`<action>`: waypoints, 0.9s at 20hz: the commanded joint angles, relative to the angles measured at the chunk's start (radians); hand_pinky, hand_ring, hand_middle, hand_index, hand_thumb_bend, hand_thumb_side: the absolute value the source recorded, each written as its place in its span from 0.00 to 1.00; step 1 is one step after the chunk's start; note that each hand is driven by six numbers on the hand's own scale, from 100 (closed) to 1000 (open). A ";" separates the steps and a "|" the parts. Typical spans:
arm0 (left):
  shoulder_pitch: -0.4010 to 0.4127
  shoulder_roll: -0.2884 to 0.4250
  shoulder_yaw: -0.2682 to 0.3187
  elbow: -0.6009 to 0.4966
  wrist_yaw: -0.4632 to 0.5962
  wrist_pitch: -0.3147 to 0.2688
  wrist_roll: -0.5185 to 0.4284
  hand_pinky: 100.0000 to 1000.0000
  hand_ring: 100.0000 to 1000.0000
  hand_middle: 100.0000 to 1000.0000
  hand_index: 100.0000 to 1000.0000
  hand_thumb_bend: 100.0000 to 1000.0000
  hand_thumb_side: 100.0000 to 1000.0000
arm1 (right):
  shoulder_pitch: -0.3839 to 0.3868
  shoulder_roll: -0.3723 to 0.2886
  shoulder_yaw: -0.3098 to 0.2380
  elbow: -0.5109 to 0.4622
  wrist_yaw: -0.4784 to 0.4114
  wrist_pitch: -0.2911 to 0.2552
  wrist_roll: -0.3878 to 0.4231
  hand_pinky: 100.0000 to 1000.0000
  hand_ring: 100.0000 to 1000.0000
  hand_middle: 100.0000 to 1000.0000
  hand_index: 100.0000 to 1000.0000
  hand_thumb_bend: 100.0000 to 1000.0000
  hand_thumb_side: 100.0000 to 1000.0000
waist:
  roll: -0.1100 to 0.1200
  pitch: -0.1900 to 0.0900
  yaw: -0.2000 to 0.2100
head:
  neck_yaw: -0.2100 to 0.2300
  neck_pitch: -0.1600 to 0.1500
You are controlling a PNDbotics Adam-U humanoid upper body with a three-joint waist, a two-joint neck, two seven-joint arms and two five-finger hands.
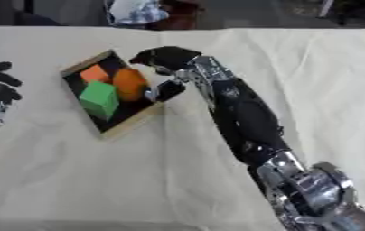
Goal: Pick up objects on the table and place them in the box.
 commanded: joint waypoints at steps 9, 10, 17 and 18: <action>-0.006 0.011 0.008 -0.008 0.005 -0.002 -0.001 0.69 0.53 0.59 0.86 0.00 0.60 | 0.009 -0.113 -0.019 -0.193 -0.190 -0.029 -0.036 0.90 0.91 0.92 1.00 0.00 0.35 | -0.004 -0.009 -0.013 | 0.017 0.005; -0.006 0.011 0.008 -0.007 0.003 -0.002 -0.001 0.69 0.53 0.59 0.86 0.00 0.60 | 0.023 -0.125 -0.023 -0.216 -0.205 -0.026 -0.050 0.90 0.91 0.92 1.00 0.00 0.34 | -0.004 -0.009 -0.016 | 0.020 0.005; -0.005 0.016 0.009 -0.005 -0.019 -0.009 -0.017 0.71 0.57 0.62 0.87 0.00 0.59 | 0.157 -0.216 -0.031 -0.351 -0.321 0.002 -0.106 0.92 0.93 0.92 1.00 0.00 0.24 | -0.005 -0.012 -0.030 | 0.039 0.005; -0.006 0.021 0.008 -0.006 -0.029 -0.013 -0.027 0.72 0.58 0.64 0.88 0.00 0.59 | 0.179 -0.231 -0.027 -0.371 -0.337 -0.002 -0.105 0.93 0.95 0.94 1.00 0.00 0.24 | -0.005 -0.013 -0.033 | 0.041 0.005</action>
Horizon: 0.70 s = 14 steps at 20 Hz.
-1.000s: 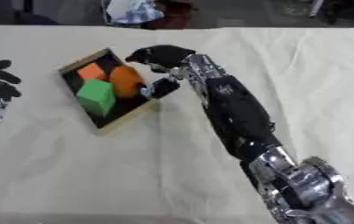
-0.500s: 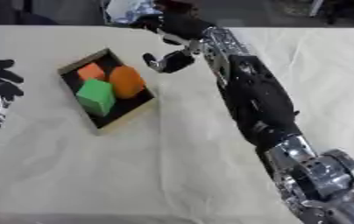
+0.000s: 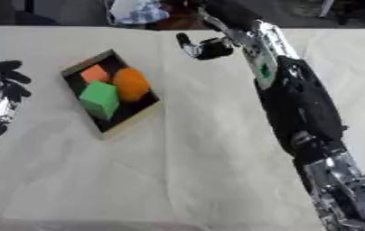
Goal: Pick up objects on the table and place them in the box.
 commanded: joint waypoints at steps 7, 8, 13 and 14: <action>-0.026 0.121 0.011 -0.040 -0.119 -0.061 -0.120 0.77 0.72 0.76 0.94 0.00 0.59 | 0.135 -0.180 0.017 -0.216 -0.154 -0.012 0.083 0.94 1.00 0.99 1.00 0.00 0.07 | -0.004 -0.016 -0.018 | 0.016 0.005; -0.030 0.138 0.018 -0.048 -0.135 -0.065 -0.136 0.77 0.73 0.76 0.95 0.00 0.65 | 0.150 -0.191 0.012 -0.241 -0.170 -0.002 0.099 0.93 1.00 0.99 1.00 0.00 0.06 | -0.004 -0.017 -0.019 | 0.016 0.005; -0.047 0.197 0.092 -0.118 -0.219 -0.064 -0.171 0.78 0.77 0.80 0.98 0.26 0.69 | 0.196 -0.224 -0.013 -0.327 -0.254 0.053 0.183 0.93 1.00 0.99 1.00 0.00 0.06 | -0.002 -0.021 -0.022 | 0.011 0.005; -0.049 0.208 0.107 -0.135 -0.237 -0.061 -0.167 0.79 0.79 0.84 0.99 0.40 0.62 | 0.200 -0.227 -0.018 -0.338 -0.272 0.064 0.201 0.93 1.00 0.99 1.00 0.00 0.06 | -0.001 -0.022 -0.023 | 0.010 0.005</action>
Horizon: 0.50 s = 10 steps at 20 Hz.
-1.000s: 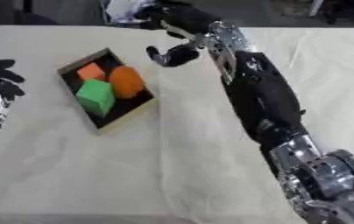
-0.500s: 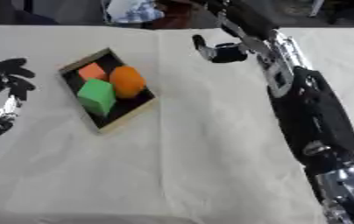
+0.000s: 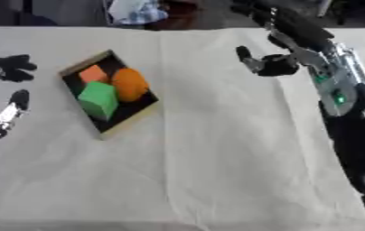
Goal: Pick up objects on the table and place them in the box.
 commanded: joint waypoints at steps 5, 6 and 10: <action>-0.017 0.083 0.073 -0.090 -0.117 0.016 -0.008 0.81 0.83 0.89 1.00 0.34 0.00 | 0.002 -0.047 -0.040 -0.089 -0.122 0.063 0.112 0.93 1.00 0.99 1.00 0.00 0.03 | -0.002 -0.023 0.002 | -0.005 0.005; -0.018 0.084 0.072 -0.091 -0.131 0.016 -0.002 0.81 0.83 0.89 1.00 0.35 0.00 | 0.002 -0.046 -0.042 -0.093 -0.135 0.069 0.122 0.93 1.00 0.99 1.00 0.00 0.02 | -0.002 -0.023 0.002 | -0.005 0.005; -0.020 0.082 0.060 -0.092 -0.194 0.010 0.035 0.80 0.82 0.89 1.00 0.37 0.00 | 0.004 -0.045 -0.050 -0.107 -0.168 0.089 0.147 0.93 1.00 0.99 1.00 0.00 0.03 | -0.003 -0.025 0.001 | -0.005 0.005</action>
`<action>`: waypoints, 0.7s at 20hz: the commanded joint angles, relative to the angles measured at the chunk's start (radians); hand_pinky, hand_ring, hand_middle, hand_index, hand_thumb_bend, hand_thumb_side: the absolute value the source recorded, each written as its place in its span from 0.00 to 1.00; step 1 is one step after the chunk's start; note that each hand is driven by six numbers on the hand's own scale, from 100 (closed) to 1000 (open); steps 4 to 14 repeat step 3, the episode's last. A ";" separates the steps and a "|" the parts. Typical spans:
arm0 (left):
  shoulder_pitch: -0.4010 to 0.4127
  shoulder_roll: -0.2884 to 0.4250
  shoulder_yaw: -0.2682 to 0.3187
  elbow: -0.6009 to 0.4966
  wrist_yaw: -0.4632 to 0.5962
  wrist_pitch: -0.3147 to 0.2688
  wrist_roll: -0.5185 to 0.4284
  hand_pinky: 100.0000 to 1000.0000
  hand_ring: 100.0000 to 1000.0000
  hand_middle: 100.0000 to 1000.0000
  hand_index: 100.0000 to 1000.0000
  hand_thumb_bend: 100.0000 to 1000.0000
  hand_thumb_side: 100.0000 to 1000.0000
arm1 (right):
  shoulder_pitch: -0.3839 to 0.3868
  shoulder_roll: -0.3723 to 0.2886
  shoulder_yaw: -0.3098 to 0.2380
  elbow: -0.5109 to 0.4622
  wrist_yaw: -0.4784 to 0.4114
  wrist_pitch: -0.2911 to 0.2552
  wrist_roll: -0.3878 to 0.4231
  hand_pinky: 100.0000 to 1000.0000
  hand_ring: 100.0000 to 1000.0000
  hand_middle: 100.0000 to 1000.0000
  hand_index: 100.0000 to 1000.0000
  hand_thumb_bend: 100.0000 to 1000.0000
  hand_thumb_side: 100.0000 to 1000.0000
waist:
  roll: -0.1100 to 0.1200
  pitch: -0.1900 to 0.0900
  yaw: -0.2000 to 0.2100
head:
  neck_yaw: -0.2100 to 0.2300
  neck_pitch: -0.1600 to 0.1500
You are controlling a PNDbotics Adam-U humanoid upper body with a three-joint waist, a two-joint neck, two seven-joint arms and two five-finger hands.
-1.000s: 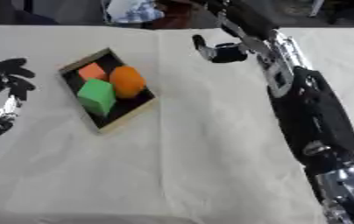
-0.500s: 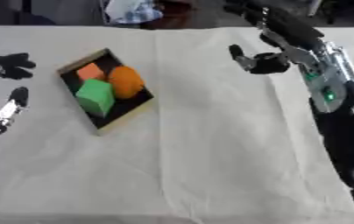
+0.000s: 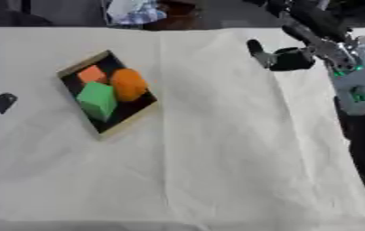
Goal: Pick up objects on the table and place them in the box.
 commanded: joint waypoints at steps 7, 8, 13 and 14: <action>-0.011 0.030 -0.002 -0.021 -0.079 -0.001 0.043 0.80 0.82 0.89 1.00 0.38 0.00 | -0.008 -0.029 -0.018 -0.034 -0.037 0.018 0.023 0.93 1.00 0.99 1.00 0.00 0.03 | -0.004 -0.027 0.001 | 0.000 0.005; -0.011 0.030 -0.002 -0.021 -0.079 -0.001 0.043 0.80 0.82 0.89 1.00 0.38 0.00 | -0.008 -0.029 -0.018 -0.034 -0.037 0.018 0.023 0.93 1.00 0.99 1.00 0.00 0.03 | -0.004 -0.027 0.001 | 0.000 0.005; -0.011 0.030 -0.002 -0.021 -0.079 -0.001 0.043 0.80 0.82 0.89 1.00 0.38 0.00 | -0.008 -0.029 -0.018 -0.034 -0.037 0.018 0.023 0.93 1.00 0.99 1.00 0.00 0.03 | -0.004 -0.027 0.001 | 0.000 0.005; -0.011 0.030 -0.002 -0.021 -0.079 -0.001 0.043 0.80 0.82 0.89 1.00 0.38 0.00 | -0.008 -0.029 -0.018 -0.034 -0.037 0.018 0.023 0.93 1.00 0.99 1.00 0.00 0.03 | -0.004 -0.027 0.001 | 0.000 0.005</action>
